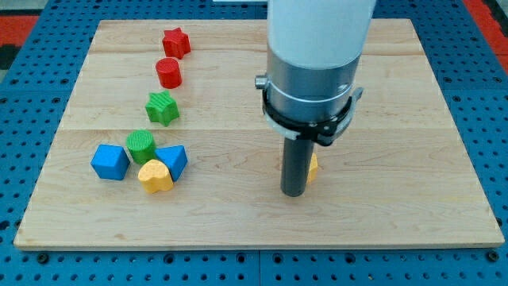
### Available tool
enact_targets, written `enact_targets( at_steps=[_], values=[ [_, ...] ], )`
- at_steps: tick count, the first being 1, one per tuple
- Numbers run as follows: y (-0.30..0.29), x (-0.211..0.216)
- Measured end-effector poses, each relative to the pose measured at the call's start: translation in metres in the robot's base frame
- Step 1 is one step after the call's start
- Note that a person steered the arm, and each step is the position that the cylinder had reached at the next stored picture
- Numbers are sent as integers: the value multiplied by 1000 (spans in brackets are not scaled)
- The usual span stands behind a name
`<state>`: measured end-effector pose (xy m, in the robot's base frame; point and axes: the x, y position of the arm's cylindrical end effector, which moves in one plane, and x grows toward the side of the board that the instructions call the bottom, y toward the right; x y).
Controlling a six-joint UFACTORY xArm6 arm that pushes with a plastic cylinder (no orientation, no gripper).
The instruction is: Push the yellow heart into the blue triangle
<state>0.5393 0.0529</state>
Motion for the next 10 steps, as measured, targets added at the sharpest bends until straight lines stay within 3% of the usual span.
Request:
enact_targets(
  at_steps=[1,2,3,5,6,7,10],
  values=[
    [28,-12],
    [19,-3],
    [-13,34],
    [-144,67],
    [-197,47],
    [-211,27],
    [-173,-21]
  ],
)
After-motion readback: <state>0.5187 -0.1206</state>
